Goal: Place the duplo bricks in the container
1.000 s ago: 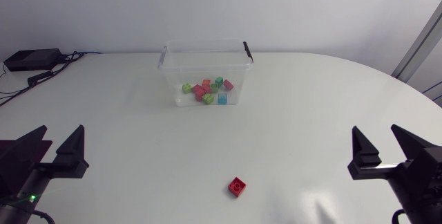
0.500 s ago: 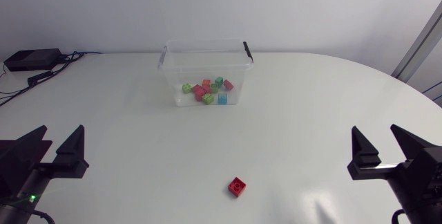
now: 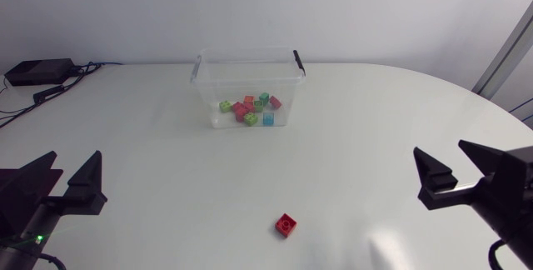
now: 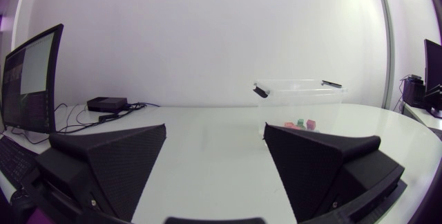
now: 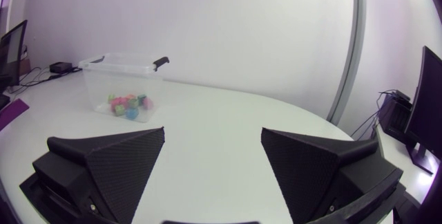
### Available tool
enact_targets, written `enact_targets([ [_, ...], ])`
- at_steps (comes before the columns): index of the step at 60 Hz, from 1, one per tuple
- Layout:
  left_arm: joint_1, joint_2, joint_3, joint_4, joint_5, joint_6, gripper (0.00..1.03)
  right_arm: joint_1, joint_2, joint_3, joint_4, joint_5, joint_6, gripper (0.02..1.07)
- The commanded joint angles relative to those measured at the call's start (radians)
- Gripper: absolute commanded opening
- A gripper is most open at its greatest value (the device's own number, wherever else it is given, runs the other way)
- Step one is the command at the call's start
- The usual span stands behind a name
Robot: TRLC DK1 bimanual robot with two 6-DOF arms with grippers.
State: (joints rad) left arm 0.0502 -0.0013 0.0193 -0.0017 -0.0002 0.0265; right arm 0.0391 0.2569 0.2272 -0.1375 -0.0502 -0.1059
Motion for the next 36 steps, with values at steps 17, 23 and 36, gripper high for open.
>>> enact_targets([
  [17,-0.006,-0.011,-0.018,-0.003,0.005,0.007,0.99,0.429,0.427,0.308,-0.359,-0.005,-0.002,1.03],
  [23,-0.006,-0.012,-0.018,-0.003,0.005,0.007,0.99,0.558,0.564,0.357,-0.381,0.010,0.037,1.03],
  [36,-0.006,-0.011,-0.018,-0.003,0.005,0.007,0.99,0.680,0.771,0.385,-0.326,0.016,0.081,1.03],
])
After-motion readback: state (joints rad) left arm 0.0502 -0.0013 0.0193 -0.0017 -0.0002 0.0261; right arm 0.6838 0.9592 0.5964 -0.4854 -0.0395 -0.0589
